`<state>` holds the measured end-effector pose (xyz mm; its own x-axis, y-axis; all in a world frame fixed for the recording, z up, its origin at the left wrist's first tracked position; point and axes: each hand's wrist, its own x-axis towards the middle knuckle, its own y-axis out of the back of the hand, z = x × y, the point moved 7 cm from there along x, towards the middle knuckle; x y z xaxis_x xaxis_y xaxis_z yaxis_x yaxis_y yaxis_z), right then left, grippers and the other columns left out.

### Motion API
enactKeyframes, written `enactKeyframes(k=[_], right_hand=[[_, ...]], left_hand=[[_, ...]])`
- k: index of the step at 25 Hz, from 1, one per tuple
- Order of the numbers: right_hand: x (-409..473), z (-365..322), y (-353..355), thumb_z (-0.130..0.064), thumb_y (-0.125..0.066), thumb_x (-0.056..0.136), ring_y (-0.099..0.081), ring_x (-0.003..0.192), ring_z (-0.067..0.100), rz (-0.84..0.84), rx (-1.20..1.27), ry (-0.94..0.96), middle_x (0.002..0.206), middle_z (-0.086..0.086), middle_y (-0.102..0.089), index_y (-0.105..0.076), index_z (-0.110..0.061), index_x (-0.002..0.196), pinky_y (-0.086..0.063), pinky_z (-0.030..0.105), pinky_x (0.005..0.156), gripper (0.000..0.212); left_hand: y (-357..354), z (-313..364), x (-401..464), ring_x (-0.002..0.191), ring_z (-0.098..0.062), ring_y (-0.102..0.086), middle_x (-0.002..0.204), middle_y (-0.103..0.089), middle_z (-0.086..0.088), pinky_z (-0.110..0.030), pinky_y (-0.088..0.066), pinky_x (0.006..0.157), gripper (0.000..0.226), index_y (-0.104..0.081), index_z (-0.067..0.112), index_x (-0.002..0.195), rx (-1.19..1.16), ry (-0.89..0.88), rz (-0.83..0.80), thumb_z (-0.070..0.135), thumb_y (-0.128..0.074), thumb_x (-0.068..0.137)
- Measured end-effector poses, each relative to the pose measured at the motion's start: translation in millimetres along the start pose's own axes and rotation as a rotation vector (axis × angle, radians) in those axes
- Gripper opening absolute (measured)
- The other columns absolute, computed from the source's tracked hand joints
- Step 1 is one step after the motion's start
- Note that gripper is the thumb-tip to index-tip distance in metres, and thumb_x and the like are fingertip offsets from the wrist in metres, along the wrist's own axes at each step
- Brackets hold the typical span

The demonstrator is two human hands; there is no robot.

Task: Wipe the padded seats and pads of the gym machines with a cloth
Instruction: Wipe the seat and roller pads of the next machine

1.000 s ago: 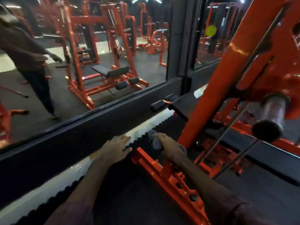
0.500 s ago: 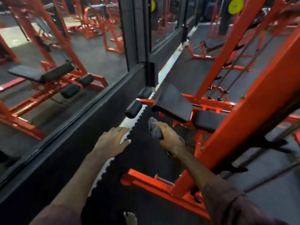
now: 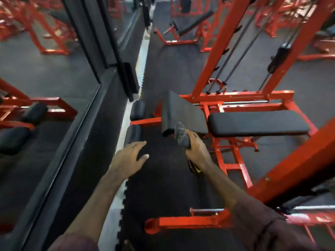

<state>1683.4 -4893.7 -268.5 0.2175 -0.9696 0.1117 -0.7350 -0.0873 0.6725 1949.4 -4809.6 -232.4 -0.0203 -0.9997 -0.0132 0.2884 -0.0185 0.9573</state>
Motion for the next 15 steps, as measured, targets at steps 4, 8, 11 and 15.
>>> enactKeyframes(k=[4, 8, 11, 15], right_hand=[[45.1, 13.4, -28.2, -0.003, -0.068, 0.085, -0.065, 0.119, 0.022, 0.208, 0.007, -0.101, 0.139, 0.001, -0.062, -0.058, -0.018, 0.138, -0.050, 0.034, 0.101, 0.056], [65.8, 11.7, -61.5, -0.006, -0.073, 0.092, -0.061, 0.125, 0.009, 0.376, 0.109, -0.256, 0.142, -0.003, -0.062, -0.060, -0.018, 0.141, -0.047, 0.029, 0.110, 0.052], [76.8, 6.3, -81.7, -0.012, -0.074, 0.093, -0.061, 0.126, 0.005, 0.405, 0.166, -0.350, 0.141, -0.009, -0.062, -0.059, -0.025, 0.142, -0.047, 0.028, 0.109, 0.053], [101.3, 1.7, -100.7, -0.010, -0.074, 0.094, -0.055, 0.132, 0.000, 0.416, 0.156, -0.380, 0.149, -0.016, -0.053, -0.051, -0.036, 0.146, -0.046, 0.029, 0.113, 0.062]], left_hand=[[-25.4, -52.8, 89.4, 0.144, -0.017, -0.047, 0.159, -0.048, 0.007, -0.042, -0.045, 0.115, 0.062, -0.042, 0.029, 0.159, -0.034, -0.156, -0.104, 0.051, -0.057, 0.103], [-30.9, -88.9, 168.5, 0.149, -0.017, -0.042, 0.163, -0.043, 0.006, -0.047, -0.043, 0.118, 0.065, -0.037, 0.031, 0.162, -0.018, -0.304, -0.234, 0.053, -0.054, 0.103], [-29.7, -99.5, 230.4, 0.149, -0.018, -0.041, 0.163, -0.045, 0.003, -0.045, -0.039, 0.121, 0.064, -0.041, 0.028, 0.160, -0.054, -0.379, -0.222, 0.051, -0.057, 0.103], [-38.1, -96.0, 294.6, 0.146, -0.022, -0.046, 0.158, -0.050, -0.003, -0.036, -0.035, 0.122, 0.061, -0.047, 0.019, 0.157, -0.161, -0.458, -0.209, 0.042, -0.063, 0.103]])
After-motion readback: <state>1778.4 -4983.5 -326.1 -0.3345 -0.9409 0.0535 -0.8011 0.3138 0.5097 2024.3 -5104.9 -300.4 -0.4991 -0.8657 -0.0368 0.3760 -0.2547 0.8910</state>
